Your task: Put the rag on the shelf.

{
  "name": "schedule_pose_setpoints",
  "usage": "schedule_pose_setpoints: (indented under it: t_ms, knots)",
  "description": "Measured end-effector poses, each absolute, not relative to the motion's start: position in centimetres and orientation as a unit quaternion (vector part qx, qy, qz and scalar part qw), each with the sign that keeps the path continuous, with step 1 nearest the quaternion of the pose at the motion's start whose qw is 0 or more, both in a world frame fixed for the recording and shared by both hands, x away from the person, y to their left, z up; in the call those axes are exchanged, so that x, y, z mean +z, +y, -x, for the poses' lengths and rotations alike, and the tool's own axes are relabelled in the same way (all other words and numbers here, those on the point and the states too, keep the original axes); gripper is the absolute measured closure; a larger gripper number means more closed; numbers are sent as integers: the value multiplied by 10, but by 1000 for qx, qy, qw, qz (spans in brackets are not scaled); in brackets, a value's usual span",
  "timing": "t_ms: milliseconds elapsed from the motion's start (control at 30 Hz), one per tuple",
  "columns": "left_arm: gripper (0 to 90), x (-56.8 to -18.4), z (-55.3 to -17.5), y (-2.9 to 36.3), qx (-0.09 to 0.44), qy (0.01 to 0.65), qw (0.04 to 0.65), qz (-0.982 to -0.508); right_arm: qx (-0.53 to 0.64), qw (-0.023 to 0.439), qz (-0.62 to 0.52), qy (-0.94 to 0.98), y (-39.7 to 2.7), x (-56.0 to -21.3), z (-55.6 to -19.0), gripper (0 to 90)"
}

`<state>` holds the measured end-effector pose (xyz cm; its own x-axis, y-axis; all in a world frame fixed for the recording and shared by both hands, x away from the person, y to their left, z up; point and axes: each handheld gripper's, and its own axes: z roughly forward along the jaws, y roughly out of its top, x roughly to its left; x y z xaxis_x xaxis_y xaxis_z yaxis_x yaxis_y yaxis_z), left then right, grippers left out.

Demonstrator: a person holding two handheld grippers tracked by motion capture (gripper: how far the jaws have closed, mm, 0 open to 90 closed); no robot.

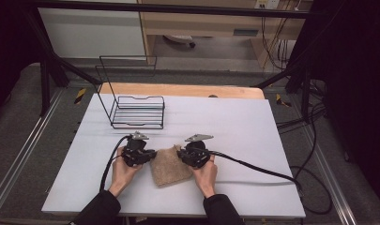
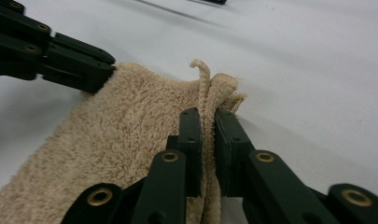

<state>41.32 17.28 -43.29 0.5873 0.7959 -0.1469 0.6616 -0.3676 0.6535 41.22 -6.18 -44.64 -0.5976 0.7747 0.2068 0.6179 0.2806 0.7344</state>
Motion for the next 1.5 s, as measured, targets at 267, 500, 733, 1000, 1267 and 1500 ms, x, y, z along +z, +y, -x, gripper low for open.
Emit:
schedule_pose_setpoints:
  t_ms: [267, 500, 733, 1000, 1267, 1500]
  knots:
    - [441, -418, -376, 187, 100, 450, 378, -803, 412, 115, -424, 799, -72, -441, -408, 607]
    - [405, -429, -333, 175, 62, 420, 365, -828, 425, 101, -401, 805, -103, -430, -383, 482]
    - [533, -440, -325, 160, 48, 412, 358, -837, 416, 83, -387, 818, -107, -441, -366, 540]
    - [712, -445, -323, 159, 54, 413, 357, -836, 396, 70, -396, 826, -102, -453, -362, 679]
    - [820, -443, -326, 159, 50, 408, 351, -841, 398, 38, -411, 819, -100, -454, -362, 827]
    - [833, -434, -329, 167, 59, 395, 347, -848, 415, 25, -418, 808, -97, -451, -356, 856]
